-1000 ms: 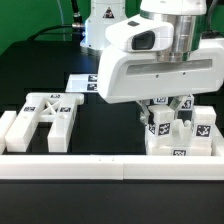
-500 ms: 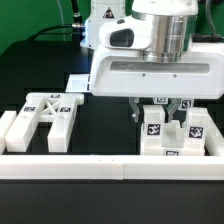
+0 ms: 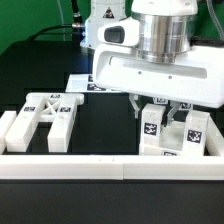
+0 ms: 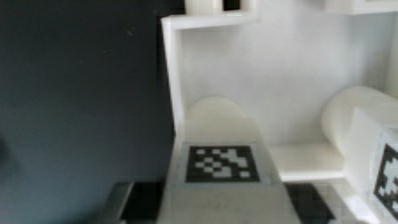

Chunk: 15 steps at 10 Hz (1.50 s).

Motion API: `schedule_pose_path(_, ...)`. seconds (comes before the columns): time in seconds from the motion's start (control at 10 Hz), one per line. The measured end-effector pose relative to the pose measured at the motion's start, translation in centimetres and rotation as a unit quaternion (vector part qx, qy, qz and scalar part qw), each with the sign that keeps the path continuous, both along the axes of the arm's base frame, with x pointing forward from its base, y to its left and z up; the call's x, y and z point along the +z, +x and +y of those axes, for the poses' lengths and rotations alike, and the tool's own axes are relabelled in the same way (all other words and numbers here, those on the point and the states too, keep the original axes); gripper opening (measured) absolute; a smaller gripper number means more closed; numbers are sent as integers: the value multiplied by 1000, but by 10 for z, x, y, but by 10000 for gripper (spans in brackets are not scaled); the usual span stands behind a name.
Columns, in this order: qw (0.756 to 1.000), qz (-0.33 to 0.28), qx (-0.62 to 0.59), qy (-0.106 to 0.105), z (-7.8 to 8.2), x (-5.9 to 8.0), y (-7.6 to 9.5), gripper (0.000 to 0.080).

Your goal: Assemble chair

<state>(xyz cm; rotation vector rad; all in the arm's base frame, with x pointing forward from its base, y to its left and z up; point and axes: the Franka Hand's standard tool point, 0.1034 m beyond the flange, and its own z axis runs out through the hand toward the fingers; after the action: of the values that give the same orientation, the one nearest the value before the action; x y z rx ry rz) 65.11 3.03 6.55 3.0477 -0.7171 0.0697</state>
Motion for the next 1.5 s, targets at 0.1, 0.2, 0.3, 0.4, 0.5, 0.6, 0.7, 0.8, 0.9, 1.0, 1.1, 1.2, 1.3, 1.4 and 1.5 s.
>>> schedule_pose_path(0.1, 1000, 2, -29, 0, -1, 0, -1, 291)
schedule_pose_path(0.2, 1000, 4, -28, -1, -2, 0, -2, 291)
schedule_pose_path(0.3, 1000, 4, -27, -1, -1, 0, -2, 291)
schedule_pose_path(0.4, 1000, 4, -27, -1, -1, 0, -2, 395)
schedule_pose_path(0.5, 1000, 4, -26, -1, -1, 0, -1, 533)
schedule_pose_path(0.6, 1000, 3, -24, -1, 2, 1, -1, 616)
schedule_pose_path(0.7, 1000, 1, -21, -1, 5, 3, 0, 616)
schedule_pose_path(0.8, 1000, -2, -16, -1, 10, 6, 0, 643)
schedule_pose_path(0.9, 1000, -6, -11, 0, 16, 10, -4, 648)
schedule_pose_path(1.0, 1000, -11, -7, 0, 20, 11, -9, 648)
schedule_pose_path(1.1, 1000, -13, 2, 1, 16, 12, -17, 649)
schedule_pose_path(1.2, 1000, -12, 0, 1, 16, 11, -17, 649)
schedule_pose_path(1.3, 1000, -11, 1, 1, 16, 10, -17, 649)
schedule_pose_path(1.4, 1000, -11, 1, 1, 16, 10, -18, 649)
schedule_pose_path(1.5, 1000, -11, 1, 1, 16, 10, -18, 649)
